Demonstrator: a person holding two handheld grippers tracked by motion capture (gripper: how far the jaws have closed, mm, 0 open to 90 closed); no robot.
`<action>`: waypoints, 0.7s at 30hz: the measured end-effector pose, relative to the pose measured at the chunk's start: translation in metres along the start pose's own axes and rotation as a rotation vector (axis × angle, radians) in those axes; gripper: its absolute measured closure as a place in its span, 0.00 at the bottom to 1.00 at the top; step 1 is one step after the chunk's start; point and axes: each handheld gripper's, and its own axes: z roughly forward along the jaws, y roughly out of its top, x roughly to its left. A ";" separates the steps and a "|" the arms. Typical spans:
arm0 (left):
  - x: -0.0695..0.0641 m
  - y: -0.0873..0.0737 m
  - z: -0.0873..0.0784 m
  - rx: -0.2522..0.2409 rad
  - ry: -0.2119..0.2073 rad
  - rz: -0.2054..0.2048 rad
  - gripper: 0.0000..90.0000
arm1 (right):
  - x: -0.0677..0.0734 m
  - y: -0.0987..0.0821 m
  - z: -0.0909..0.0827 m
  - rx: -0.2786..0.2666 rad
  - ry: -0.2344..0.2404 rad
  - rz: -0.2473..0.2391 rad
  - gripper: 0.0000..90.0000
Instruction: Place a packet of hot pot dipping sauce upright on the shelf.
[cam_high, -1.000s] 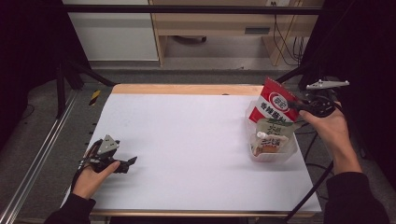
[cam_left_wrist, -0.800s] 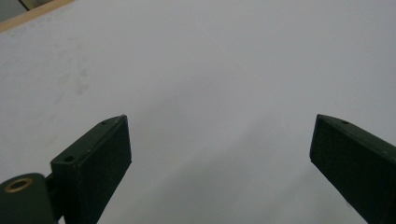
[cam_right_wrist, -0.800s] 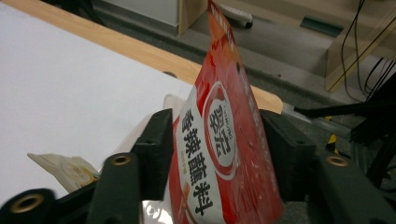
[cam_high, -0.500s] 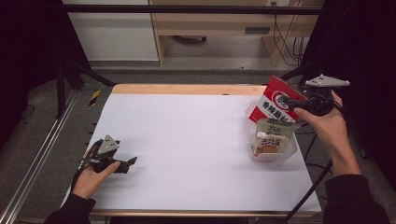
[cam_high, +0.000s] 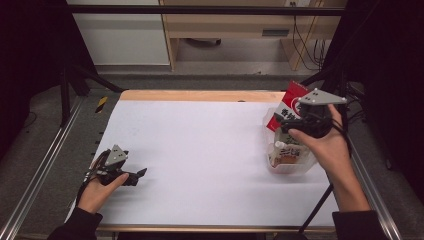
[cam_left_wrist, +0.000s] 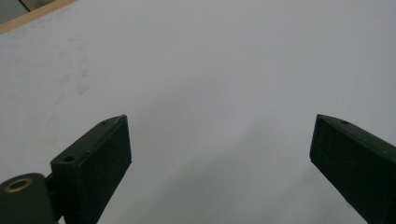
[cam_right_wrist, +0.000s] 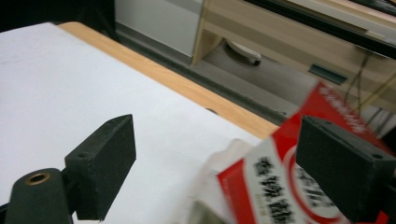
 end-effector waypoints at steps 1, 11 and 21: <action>0.000 0.000 0.000 0.004 0.000 0.004 0.06 | 0.007 -0.001 0.001 0.002 0.011 -0.003 0.14; -0.001 0.000 0.000 0.006 0.001 0.007 0.06 | 0.061 -0.019 0.005 -0.016 0.092 0.009 0.12; -0.002 0.000 0.001 0.013 -0.002 0.012 0.06 | 0.111 -0.053 0.032 0.043 0.139 0.030 0.11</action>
